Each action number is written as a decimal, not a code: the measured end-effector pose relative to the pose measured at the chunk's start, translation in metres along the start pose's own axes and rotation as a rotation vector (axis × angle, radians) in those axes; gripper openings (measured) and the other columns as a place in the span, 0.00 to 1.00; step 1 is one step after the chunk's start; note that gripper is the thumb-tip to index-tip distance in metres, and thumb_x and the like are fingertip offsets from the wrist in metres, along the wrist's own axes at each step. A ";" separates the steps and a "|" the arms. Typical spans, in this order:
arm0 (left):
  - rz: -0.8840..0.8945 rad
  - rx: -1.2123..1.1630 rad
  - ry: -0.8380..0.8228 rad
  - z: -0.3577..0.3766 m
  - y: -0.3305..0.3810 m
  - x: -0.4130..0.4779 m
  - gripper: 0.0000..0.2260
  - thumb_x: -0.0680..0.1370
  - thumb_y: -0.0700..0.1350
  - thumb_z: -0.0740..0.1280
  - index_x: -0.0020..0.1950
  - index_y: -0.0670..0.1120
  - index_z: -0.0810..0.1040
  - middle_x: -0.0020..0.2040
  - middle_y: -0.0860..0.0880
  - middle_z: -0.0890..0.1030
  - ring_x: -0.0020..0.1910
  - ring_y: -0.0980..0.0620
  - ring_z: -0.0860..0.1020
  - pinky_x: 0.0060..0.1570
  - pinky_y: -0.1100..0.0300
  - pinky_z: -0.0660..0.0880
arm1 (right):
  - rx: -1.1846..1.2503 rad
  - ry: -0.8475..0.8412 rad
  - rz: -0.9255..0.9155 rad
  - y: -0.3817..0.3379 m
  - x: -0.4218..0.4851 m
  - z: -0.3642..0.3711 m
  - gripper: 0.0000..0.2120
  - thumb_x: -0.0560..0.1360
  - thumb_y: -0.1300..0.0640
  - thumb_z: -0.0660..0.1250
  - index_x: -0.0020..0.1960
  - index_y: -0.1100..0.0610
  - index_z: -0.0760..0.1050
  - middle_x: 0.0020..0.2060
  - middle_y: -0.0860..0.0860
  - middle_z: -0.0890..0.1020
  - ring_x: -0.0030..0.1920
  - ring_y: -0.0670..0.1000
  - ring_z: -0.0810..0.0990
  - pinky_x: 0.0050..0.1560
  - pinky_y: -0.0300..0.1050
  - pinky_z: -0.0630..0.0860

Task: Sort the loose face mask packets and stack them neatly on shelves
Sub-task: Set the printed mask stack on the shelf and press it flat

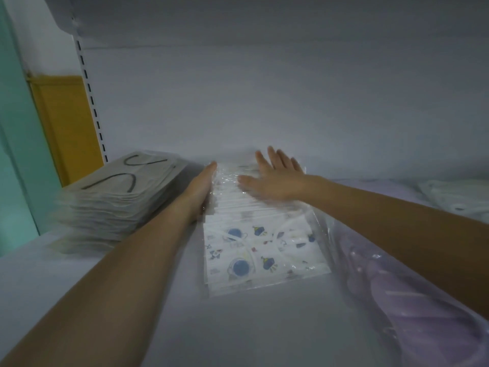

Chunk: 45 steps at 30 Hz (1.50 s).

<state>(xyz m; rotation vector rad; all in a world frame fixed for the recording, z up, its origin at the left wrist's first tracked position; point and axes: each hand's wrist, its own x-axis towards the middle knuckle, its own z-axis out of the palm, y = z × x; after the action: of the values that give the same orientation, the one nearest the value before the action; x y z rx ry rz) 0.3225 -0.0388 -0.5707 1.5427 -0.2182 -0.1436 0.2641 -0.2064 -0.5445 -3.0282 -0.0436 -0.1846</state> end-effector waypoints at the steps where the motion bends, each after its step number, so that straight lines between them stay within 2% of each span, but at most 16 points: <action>1: 0.002 0.011 -0.011 -0.001 0.000 -0.001 0.21 0.79 0.58 0.59 0.59 0.43 0.78 0.51 0.42 0.83 0.43 0.47 0.82 0.43 0.61 0.76 | 0.005 0.010 0.014 0.001 0.000 -0.001 0.43 0.71 0.26 0.44 0.75 0.49 0.33 0.74 0.52 0.32 0.74 0.53 0.32 0.71 0.54 0.34; 3: -0.011 0.046 -0.014 -0.002 0.000 -0.004 0.22 0.76 0.58 0.65 0.59 0.42 0.78 0.47 0.44 0.84 0.40 0.47 0.83 0.37 0.62 0.76 | 0.003 -0.050 0.028 0.002 -0.002 0.005 0.43 0.71 0.26 0.44 0.75 0.49 0.32 0.74 0.52 0.33 0.74 0.54 0.32 0.72 0.55 0.35; 6: -0.003 0.058 -0.104 -0.002 0.001 -0.008 0.16 0.75 0.56 0.68 0.49 0.43 0.81 0.33 0.49 0.84 0.29 0.52 0.82 0.25 0.67 0.74 | 0.012 -0.062 0.026 0.005 -0.003 0.008 0.42 0.72 0.27 0.43 0.76 0.48 0.34 0.75 0.51 0.35 0.75 0.54 0.34 0.72 0.56 0.36; 11: 0.093 0.112 -0.077 -0.002 0.003 -0.003 0.08 0.78 0.44 0.66 0.53 0.43 0.79 0.36 0.50 0.84 0.32 0.54 0.83 0.29 0.67 0.76 | -0.005 0.030 0.030 0.001 -0.003 0.014 0.41 0.73 0.28 0.44 0.76 0.49 0.34 0.75 0.52 0.35 0.75 0.54 0.34 0.71 0.58 0.33; 15: 0.069 0.144 -0.054 -0.001 0.007 0.000 0.05 0.78 0.42 0.65 0.49 0.43 0.79 0.34 0.50 0.84 0.30 0.55 0.82 0.26 0.67 0.75 | -0.012 0.033 0.040 -0.003 -0.003 0.012 0.41 0.73 0.28 0.44 0.76 0.50 0.34 0.75 0.53 0.35 0.75 0.55 0.34 0.71 0.59 0.33; 17: 0.031 0.196 -0.045 -0.004 0.010 0.000 0.06 0.78 0.45 0.65 0.48 0.43 0.79 0.34 0.50 0.84 0.31 0.54 0.82 0.30 0.66 0.77 | -0.019 0.026 0.054 -0.008 -0.003 0.010 0.42 0.73 0.28 0.43 0.76 0.50 0.34 0.75 0.54 0.36 0.75 0.56 0.34 0.70 0.59 0.32; 20: -0.038 0.276 -0.044 -0.008 0.012 0.000 0.14 0.78 0.48 0.65 0.56 0.39 0.78 0.47 0.42 0.83 0.41 0.47 0.81 0.48 0.57 0.77 | -0.031 0.001 0.077 -0.017 -0.003 0.007 0.41 0.73 0.28 0.43 0.76 0.52 0.36 0.76 0.56 0.37 0.75 0.57 0.34 0.70 0.60 0.32; 22: -0.052 0.300 -0.035 -0.006 0.013 -0.004 0.16 0.78 0.48 0.65 0.59 0.37 0.77 0.50 0.40 0.81 0.44 0.45 0.80 0.51 0.55 0.76 | -0.021 -0.030 0.089 -0.017 -0.006 0.008 0.41 0.74 0.29 0.43 0.76 0.52 0.37 0.76 0.56 0.38 0.75 0.57 0.35 0.70 0.60 0.33; 27: 0.000 0.208 0.028 0.000 0.011 -0.005 0.11 0.77 0.45 0.66 0.54 0.39 0.78 0.49 0.41 0.80 0.37 0.50 0.80 0.37 0.64 0.77 | -0.009 -0.005 0.068 -0.014 -0.009 0.002 0.41 0.73 0.28 0.42 0.76 0.52 0.37 0.75 0.55 0.36 0.75 0.57 0.34 0.70 0.59 0.32; 29: 0.053 0.145 0.038 0.001 0.011 -0.002 0.10 0.78 0.45 0.64 0.55 0.40 0.78 0.47 0.42 0.81 0.41 0.48 0.80 0.39 0.64 0.76 | 0.003 0.051 0.030 -0.014 -0.008 0.001 0.41 0.74 0.29 0.42 0.76 0.52 0.36 0.75 0.54 0.36 0.75 0.55 0.33 0.70 0.57 0.31; 30: 0.072 0.121 0.052 0.001 0.011 -0.003 0.10 0.79 0.46 0.63 0.52 0.41 0.79 0.42 0.44 0.82 0.39 0.50 0.80 0.37 0.65 0.75 | 0.006 0.034 0.018 -0.014 -0.009 0.003 0.40 0.74 0.29 0.42 0.76 0.52 0.36 0.75 0.54 0.36 0.75 0.55 0.33 0.71 0.56 0.32; 32: 0.063 0.088 0.078 0.000 0.010 -0.005 0.13 0.80 0.48 0.62 0.41 0.42 0.78 0.25 0.49 0.78 0.23 0.57 0.77 0.22 0.70 0.69 | -0.003 -0.062 0.020 -0.012 -0.010 0.010 0.41 0.74 0.29 0.43 0.76 0.51 0.36 0.75 0.53 0.36 0.75 0.54 0.34 0.71 0.56 0.33; 33: 0.040 0.067 0.081 -0.002 0.009 -0.006 0.14 0.80 0.49 0.62 0.38 0.44 0.77 0.22 0.51 0.77 0.19 0.58 0.74 0.18 0.72 0.66 | -0.007 -0.087 0.026 -0.011 -0.010 0.010 0.41 0.73 0.28 0.43 0.76 0.51 0.36 0.75 0.53 0.36 0.75 0.54 0.34 0.71 0.56 0.33; 38: -0.031 -0.071 0.093 -0.012 0.005 -0.004 0.14 0.80 0.54 0.59 0.41 0.48 0.75 0.34 0.49 0.77 0.30 0.53 0.75 0.30 0.63 0.70 | -0.010 -0.033 0.058 -0.007 -0.004 0.005 0.41 0.74 0.29 0.42 0.76 0.52 0.36 0.75 0.53 0.36 0.75 0.54 0.35 0.72 0.55 0.34; 41: -0.025 -0.084 0.058 -0.010 0.004 -0.005 0.16 0.81 0.55 0.58 0.41 0.47 0.76 0.32 0.48 0.79 0.29 0.51 0.77 0.28 0.65 0.72 | 0.006 -0.130 0.113 -0.005 -0.004 0.008 0.42 0.72 0.27 0.42 0.76 0.52 0.36 0.75 0.53 0.36 0.75 0.55 0.35 0.72 0.56 0.36; 45: -0.013 -0.055 0.020 -0.002 0.007 -0.009 0.17 0.81 0.55 0.57 0.43 0.46 0.78 0.31 0.50 0.82 0.26 0.55 0.80 0.21 0.69 0.71 | 0.029 -0.012 0.107 -0.006 0.003 0.002 0.40 0.73 0.29 0.42 0.76 0.51 0.37 0.75 0.53 0.36 0.75 0.54 0.35 0.72 0.55 0.36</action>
<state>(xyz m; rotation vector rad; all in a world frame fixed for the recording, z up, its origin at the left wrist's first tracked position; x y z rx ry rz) 0.3142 -0.0344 -0.5640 1.4901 -0.1868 -0.1429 0.2669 -0.2002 -0.5451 -2.9924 0.1133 -0.1548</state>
